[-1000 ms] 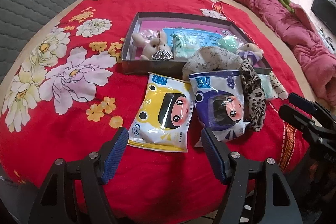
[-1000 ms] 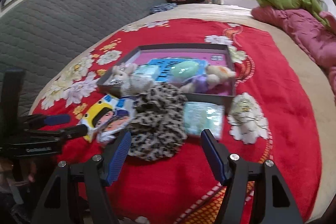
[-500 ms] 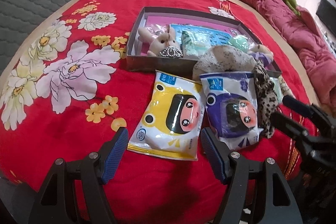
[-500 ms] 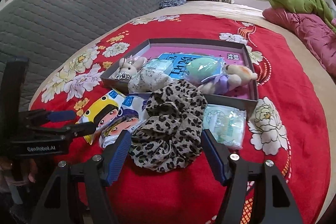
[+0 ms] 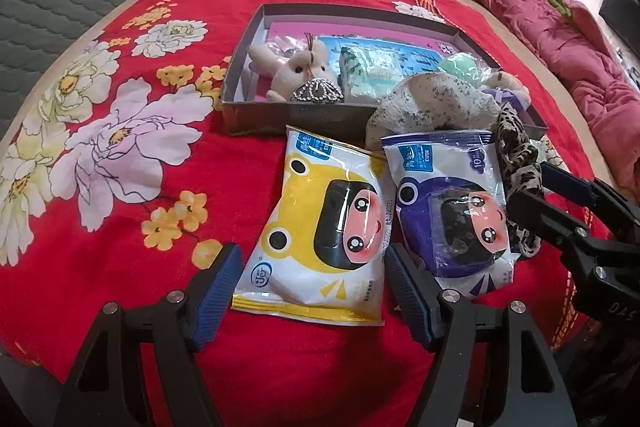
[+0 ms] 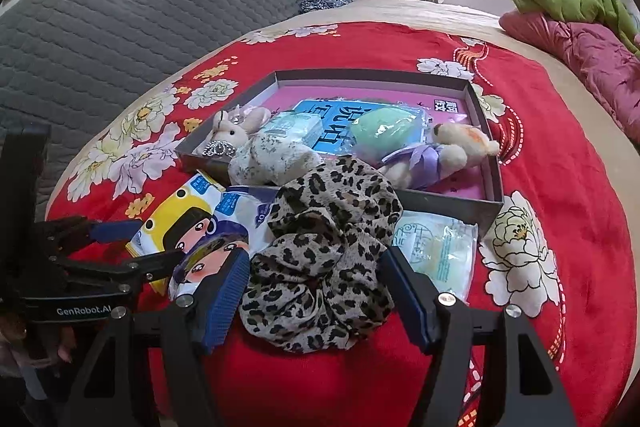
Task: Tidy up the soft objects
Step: 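Grasp the yellow wipes pack with the left tool while the right tool grasps the leopard-print scrunchie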
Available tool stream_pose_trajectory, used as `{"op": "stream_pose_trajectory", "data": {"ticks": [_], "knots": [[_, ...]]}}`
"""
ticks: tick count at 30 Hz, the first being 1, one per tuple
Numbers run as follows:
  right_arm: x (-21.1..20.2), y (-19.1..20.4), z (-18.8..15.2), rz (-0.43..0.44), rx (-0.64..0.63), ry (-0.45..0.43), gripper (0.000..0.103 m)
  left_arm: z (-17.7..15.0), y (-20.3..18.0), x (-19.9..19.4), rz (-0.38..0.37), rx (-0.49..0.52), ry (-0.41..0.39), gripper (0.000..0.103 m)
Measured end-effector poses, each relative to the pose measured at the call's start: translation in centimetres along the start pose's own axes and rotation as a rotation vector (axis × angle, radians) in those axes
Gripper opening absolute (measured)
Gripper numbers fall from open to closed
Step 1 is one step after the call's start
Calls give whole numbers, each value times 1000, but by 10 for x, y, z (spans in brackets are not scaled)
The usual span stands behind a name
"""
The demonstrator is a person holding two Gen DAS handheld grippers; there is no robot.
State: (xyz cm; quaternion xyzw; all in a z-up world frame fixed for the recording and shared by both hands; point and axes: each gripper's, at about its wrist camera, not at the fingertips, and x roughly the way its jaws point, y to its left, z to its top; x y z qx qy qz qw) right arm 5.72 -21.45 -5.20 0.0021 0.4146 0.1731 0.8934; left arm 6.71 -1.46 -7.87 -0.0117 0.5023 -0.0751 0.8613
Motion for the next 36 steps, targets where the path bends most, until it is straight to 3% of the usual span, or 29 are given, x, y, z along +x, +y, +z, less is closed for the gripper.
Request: {"op": "stream_pose_trajectory", "data": {"ticks": [14,25,32,36], "knots": [[15,-4,4,27,22,30,67,3,2,13,2,6,-6,79],[10,-3,6,30,-11,15,25,3,-1,20,19,25,-17,79],[6,-8,9,64,15,9,20,7,-6,27,27,42,-36,77],[2,-10,11,75,24,-4,20,11,-7,29,23,43,-46,64]]}}
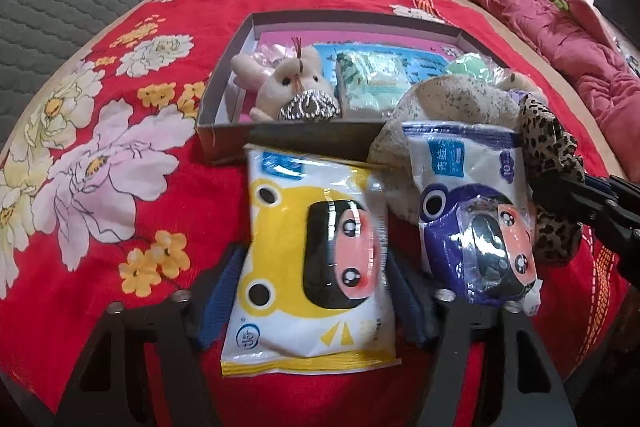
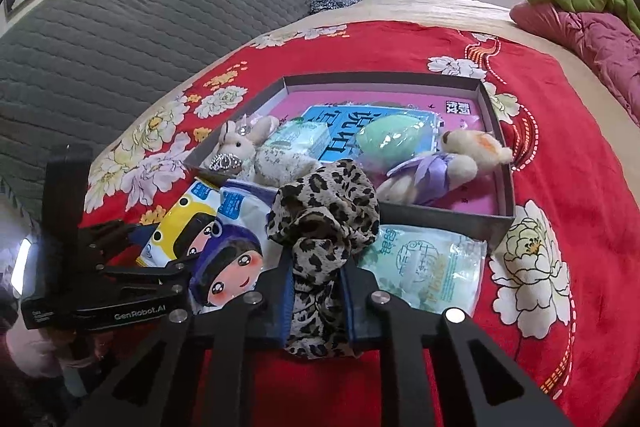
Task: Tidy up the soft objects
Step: 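Grasp the yellow wipes pack with the left tool while the right tool grasps the leopard-print scrunchie, then lift the yellow pack with the left tool while the right tool lifts the scrunchie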
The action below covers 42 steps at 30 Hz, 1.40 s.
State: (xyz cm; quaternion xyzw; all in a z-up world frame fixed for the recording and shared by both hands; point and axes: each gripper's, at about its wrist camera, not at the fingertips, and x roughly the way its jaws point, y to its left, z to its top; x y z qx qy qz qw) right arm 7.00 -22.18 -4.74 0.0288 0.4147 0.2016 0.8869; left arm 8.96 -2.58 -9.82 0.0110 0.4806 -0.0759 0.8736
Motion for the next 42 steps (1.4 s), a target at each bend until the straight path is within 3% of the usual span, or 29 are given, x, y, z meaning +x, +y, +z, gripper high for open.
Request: {"op": "stream_pose_trajectory", "data": {"ticks": [6,16,34,42], "knots": [[-10,-8,7,1,21,-42,20,2,0,-2,-4,13,-21,58],[-8,-18,8,27,71,-30,20,3,8,-3,-34,-27,-29,52],[-21,1,12,68,-14,-87,20,-1,29,-23,-15,-119,-49,51],[-31,0,17,69,-11,-121,20,1,16,-46,-6,-94,-86,51]]}}
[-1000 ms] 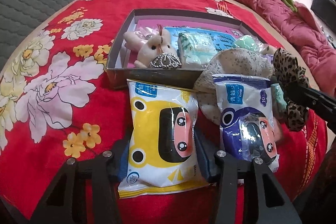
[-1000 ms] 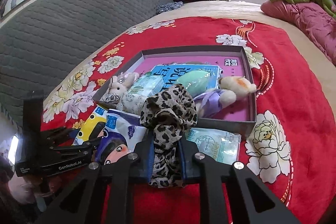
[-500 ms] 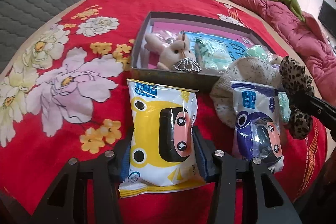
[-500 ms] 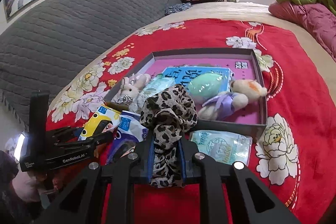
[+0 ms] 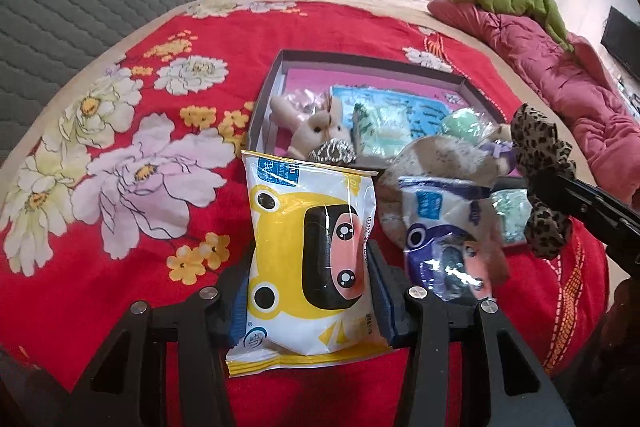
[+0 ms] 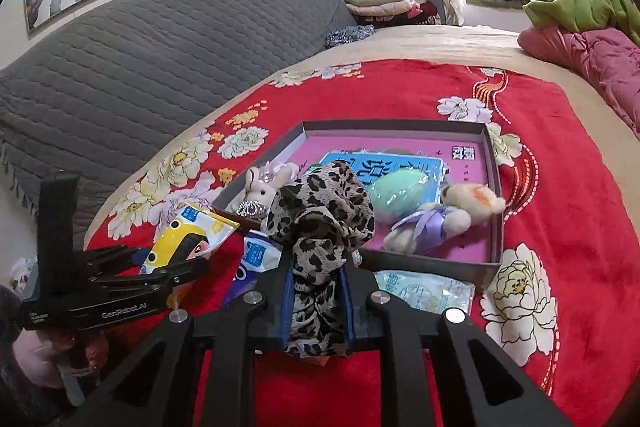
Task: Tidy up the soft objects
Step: 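Lift the yellow pack with the left tool while the right tool lifts the scrunchie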
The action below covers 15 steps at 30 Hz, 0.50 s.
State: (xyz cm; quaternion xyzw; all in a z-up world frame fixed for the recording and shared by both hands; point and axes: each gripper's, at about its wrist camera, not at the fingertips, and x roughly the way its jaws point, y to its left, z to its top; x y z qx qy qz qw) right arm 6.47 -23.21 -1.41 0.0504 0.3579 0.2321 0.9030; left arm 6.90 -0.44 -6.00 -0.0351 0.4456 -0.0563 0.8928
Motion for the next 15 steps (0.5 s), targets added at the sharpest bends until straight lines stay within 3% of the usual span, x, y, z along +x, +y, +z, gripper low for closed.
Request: {"op": "stream_pose_trajectory", "data": {"ticks": [15], "knots": [[-26,-1,13,19,-8,-80,20,17,-35,-49,-8,41,-71,51]]}}
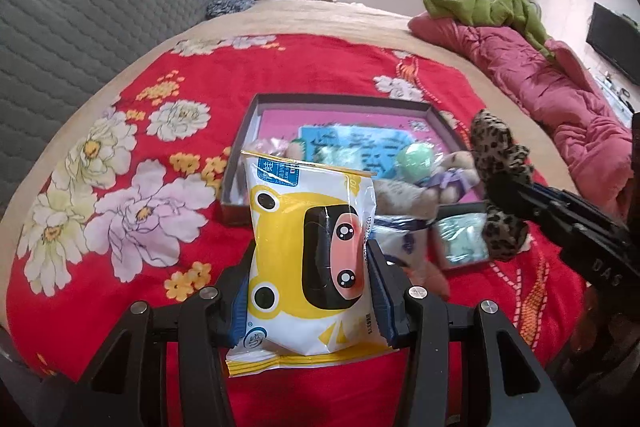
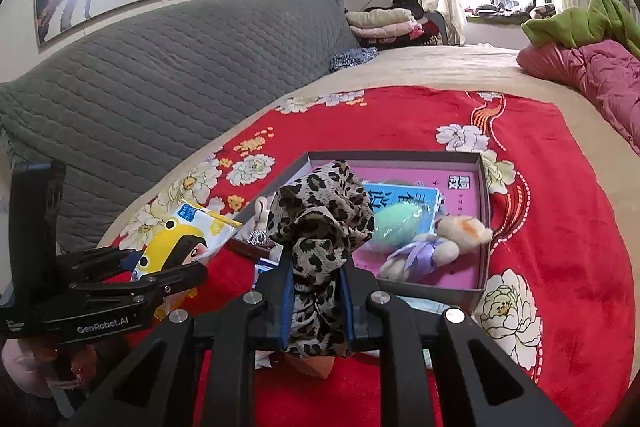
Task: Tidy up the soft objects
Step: 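Lift the yellow pack with the left tool while the right tool lifts the scrunchie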
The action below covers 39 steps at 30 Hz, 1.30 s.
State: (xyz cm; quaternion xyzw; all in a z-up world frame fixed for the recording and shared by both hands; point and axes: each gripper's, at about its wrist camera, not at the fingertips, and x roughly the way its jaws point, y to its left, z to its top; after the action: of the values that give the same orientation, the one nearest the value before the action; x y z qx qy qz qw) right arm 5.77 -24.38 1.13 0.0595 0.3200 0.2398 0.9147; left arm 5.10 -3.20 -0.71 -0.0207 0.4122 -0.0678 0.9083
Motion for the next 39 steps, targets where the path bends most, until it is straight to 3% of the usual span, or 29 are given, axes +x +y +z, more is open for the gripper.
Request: {"op": "stream_pose_trajectory", "data": {"ticks": [13,25,39], "knots": [[-18,-2,8,-7,-15,-60,19,17,-30,-26,-33,41,-56,51],[-20,6,17,-27,-89,-103,19,33,-30,-37,-29,33,-95,51],[-15,-10,33,-41,-77,-139,20,56,-24,-36,-7,18,-132,51]]}}
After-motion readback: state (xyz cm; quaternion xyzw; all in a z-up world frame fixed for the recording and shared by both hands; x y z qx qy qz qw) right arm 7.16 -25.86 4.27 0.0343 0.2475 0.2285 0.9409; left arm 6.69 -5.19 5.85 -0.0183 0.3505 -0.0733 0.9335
